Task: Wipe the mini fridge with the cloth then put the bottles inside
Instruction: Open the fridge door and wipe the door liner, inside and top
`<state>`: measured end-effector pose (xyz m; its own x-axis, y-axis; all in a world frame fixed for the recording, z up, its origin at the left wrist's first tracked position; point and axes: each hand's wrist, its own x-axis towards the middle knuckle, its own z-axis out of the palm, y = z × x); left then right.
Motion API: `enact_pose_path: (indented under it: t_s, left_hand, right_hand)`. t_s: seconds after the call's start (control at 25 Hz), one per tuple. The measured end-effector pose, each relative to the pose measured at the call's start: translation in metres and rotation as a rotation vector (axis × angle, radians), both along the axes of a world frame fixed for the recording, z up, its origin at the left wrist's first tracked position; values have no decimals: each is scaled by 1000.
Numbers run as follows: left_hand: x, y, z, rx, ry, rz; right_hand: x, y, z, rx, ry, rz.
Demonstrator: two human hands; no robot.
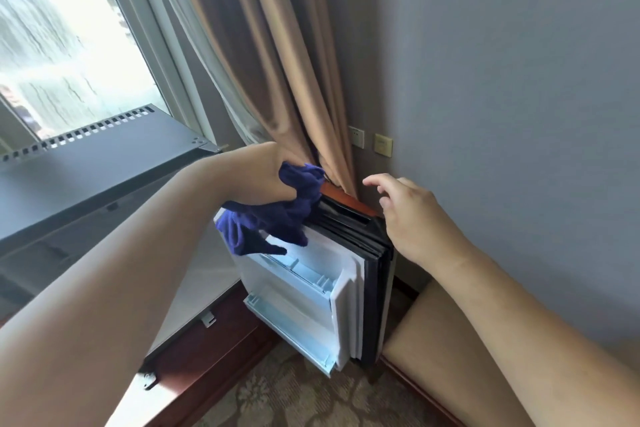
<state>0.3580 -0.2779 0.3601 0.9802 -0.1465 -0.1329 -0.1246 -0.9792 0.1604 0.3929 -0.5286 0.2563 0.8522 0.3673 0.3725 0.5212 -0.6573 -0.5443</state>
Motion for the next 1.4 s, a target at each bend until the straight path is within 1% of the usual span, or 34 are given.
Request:
enact_pose_path:
  t_s: [0.2,0.36,0.48,0.56,0.6,0.72,0.8,0.88,1.0,1.08,1.16,1.24,1.28,1.32,1.4]
  left_hand:
    - [-2,-38,2,28,139,-32]
    - [-5,-74,2,167,166,-80]
    - [-12,-87,6,114,217,-139]
    - [-15,-89,7,108,231,-126]
    - [-14,-87,6,145,220,-110]
    - [-7,-70,13,401,148,-50]
    - [1,-54,24,452,180,20]
    - [6,-40,28,401,236,18]
    - [5,-30,18,251,240,-139]
    - [0,-24,5,180,123,-252]
    - [-5,-15,-5,43,-72,-334]
    - [-12,-10,-14,-163,-231,-328]
    - [-14,-9,-18,-232,-286,-319]
    - [-16,-8,-21,-245,-316,-317]
    - [-15,-8,-22,-131,-346,-369]
  right_hand:
    - [2,8,-5,-9,-13,-26]
    - [-1,11,-2,-6,-37,-67]
    - [-10,16,3,-36,-83,-58]
    - [-12,17,4,-54,-64,-79]
    - [-13,18,4,-68,-44,-86]
    - [-12,13,1,-95,-5,-108]
    - [-10,9,-1,-83,-23,-147]
    - [-11,9,-4,-63,-42,-171]
    - [-14,11,-5,-16,-33,-144]
    - [-14,12,-2,70,-35,-102]
    - [-16,14,4,209,59,8]
    - [-22,16,10,272,203,156]
    - [-24,17,11,265,229,196]
    - [-25,17,11,241,220,201]
    - [-26,17,13,189,174,157]
